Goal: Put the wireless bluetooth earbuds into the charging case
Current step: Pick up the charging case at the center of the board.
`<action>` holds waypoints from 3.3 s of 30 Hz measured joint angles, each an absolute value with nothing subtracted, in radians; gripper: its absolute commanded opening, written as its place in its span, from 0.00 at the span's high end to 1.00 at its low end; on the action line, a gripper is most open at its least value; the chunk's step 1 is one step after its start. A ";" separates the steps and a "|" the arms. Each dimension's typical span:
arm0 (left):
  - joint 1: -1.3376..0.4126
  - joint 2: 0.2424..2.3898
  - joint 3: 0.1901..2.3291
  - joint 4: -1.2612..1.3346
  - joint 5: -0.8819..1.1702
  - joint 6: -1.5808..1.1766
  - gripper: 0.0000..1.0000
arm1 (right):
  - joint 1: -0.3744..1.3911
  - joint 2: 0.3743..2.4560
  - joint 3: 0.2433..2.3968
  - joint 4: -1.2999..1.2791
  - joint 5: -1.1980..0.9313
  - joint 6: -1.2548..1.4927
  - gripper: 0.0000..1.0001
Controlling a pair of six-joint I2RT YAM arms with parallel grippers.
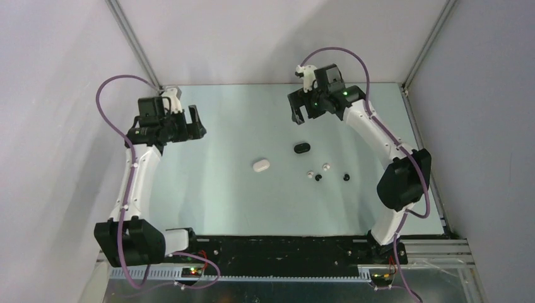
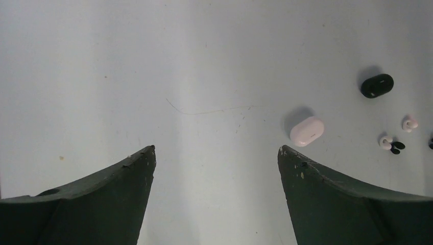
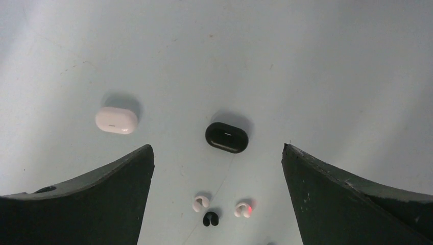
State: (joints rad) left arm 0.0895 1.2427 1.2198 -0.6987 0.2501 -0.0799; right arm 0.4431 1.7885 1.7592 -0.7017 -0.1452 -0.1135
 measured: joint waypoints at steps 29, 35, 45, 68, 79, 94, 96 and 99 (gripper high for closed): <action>0.091 1.121 0.959 -0.705 0.296 -0.182 0.05 | 0.603 2.104 1.902 -0.928 -0.731 -0.923 0.31; 0.091 1.139 0.959 -0.705 0.301 -0.197 0.05 | 0.659 2.165 1.879 -0.983 -0.665 -1.129 0.24; 0.091 1.171 0.946 -0.697 0.318 -0.213 0.05 | 0.681 2.236 1.887 -0.945 -0.589 -1.207 0.25; 0.092 1.305 0.957 -0.662 0.394 -0.260 0.07 | 0.717 2.296 1.885 -0.858 -0.561 -1.178 0.48; 0.031 1.481 0.990 -0.548 0.553 -0.353 0.10 | 0.713 2.209 1.713 -0.664 -0.519 -1.073 0.64; -0.105 1.476 1.012 -0.401 0.850 -0.235 0.14 | 0.673 1.670 1.292 -0.197 -0.492 -0.998 0.63; -0.129 1.440 1.012 -0.398 0.875 -0.194 0.16 | 0.677 1.644 1.290 -0.180 -0.495 -0.996 0.63; -0.170 1.383 1.011 -0.391 0.900 -0.133 0.19 | 0.685 1.625 1.288 -0.163 -0.495 -0.991 0.62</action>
State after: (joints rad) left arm -0.1703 1.3834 1.0115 -0.3912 0.8997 -0.1326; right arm 0.6849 1.6249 1.2884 -0.1627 -0.4953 -0.9905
